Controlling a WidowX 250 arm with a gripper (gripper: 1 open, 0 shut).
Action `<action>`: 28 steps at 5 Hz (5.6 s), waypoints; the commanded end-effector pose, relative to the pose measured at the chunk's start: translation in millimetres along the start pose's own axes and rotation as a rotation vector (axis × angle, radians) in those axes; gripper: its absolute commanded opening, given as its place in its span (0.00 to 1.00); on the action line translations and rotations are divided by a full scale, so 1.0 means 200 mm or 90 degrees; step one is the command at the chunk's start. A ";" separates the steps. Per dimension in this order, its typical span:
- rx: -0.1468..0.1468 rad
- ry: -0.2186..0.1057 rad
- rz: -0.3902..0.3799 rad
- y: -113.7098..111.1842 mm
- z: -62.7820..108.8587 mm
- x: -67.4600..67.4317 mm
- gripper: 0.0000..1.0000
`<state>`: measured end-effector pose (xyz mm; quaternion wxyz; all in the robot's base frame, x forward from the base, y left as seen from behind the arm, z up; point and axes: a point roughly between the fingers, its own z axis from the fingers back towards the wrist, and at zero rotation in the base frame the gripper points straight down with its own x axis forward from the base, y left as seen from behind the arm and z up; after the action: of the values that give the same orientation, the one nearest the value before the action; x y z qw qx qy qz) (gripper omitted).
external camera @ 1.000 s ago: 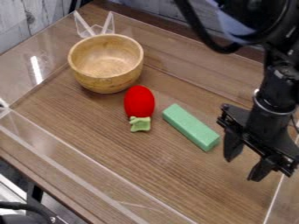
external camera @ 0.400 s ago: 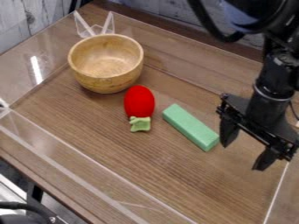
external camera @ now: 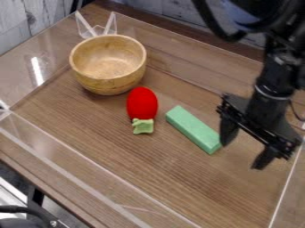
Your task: Move the red fruit to the right side of the table
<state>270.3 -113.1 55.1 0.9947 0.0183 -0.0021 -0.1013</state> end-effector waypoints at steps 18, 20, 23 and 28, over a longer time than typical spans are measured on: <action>0.037 -0.037 0.610 1.08 -0.20 -0.09 0.00; 0.016 -0.040 0.599 1.04 -0.09 -0.08 0.00; -0.069 -0.053 0.605 0.91 0.31 -0.01 0.00; -0.113 -0.016 0.426 -0.07 0.47 -0.01 0.00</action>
<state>258.4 -130.9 138.2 0.9726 -0.0608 0.0068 0.2244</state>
